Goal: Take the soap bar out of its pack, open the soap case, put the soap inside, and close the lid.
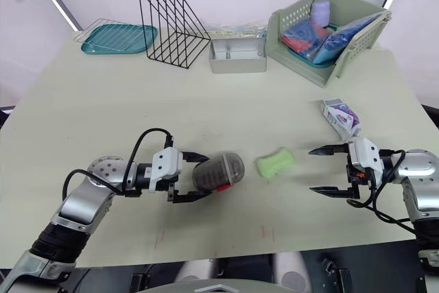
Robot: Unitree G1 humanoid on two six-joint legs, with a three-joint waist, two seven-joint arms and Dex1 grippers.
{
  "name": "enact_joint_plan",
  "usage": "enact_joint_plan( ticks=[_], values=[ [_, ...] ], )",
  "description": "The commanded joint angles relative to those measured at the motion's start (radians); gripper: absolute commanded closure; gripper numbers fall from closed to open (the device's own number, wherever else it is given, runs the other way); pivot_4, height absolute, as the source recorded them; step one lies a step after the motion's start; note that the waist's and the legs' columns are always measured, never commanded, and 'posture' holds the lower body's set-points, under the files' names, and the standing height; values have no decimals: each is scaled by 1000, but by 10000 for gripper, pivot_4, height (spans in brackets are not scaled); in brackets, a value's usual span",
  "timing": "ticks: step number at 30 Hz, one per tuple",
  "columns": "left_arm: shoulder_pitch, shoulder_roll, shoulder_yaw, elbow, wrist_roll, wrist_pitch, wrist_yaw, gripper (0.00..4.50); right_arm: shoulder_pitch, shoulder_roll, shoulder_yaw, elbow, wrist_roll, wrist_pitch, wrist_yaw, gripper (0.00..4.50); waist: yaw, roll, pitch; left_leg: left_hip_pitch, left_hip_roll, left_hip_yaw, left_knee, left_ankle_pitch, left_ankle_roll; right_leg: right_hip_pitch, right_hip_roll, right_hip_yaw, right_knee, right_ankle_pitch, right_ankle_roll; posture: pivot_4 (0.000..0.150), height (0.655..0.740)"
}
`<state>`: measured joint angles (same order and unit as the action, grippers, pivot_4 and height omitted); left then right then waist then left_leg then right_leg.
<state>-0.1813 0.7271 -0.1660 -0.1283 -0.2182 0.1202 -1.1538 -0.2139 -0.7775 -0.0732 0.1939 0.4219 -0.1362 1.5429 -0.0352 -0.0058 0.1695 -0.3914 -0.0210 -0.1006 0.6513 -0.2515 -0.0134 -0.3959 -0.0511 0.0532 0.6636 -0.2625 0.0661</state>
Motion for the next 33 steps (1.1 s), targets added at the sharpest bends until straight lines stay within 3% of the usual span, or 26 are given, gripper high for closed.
enact_joint_plan(
  ticks=[1,15,19,26,29,33],
  values=[
    [-11,-1,19,-6,-10,-8,6,0,0,-5,-4,-26,7,-6,-2,450,0,0,0,0,0,0,0,0,0,0,0,0,0,0,0,1500,7400],
    [-12,-16,8,18,-12,-31,-9,0,12,-16,-8,-36,8,0,2,450,0,0,0,0,0,0,0,0,0,0,0,0,0,0,0,1500,7400],
    [-16,-19,9,32,-5,-46,-7,10291,5,-16,-6,-33,7,1,3,0,0,0,0,0,0,0,0,0,0,0,0,0,0,0,0,1500,7400],
    [-21,-19,12,56,11,-83,3,10536,-9,-21,-4,-54,16,28,1,0,0,0,0,0,0,0,0,0,0,0,0,0,0,0,0,1500,7400],
    [-32,-19,48,67,-14,-136,1,10536,-51,-65,4,-186,116,313,-50,0,-2,0,0,0,0,0,0,0,0,0,0,0,0,0,0,1500,7400],
    [-54,-32,82,47,-44,-181,8,10536,-178,-107,26,-353,341,853,-236,0,0,0,0,-1,1,-3,0,0,0,-1,0,-1,1,0,0,1500,7400]
  ],
)
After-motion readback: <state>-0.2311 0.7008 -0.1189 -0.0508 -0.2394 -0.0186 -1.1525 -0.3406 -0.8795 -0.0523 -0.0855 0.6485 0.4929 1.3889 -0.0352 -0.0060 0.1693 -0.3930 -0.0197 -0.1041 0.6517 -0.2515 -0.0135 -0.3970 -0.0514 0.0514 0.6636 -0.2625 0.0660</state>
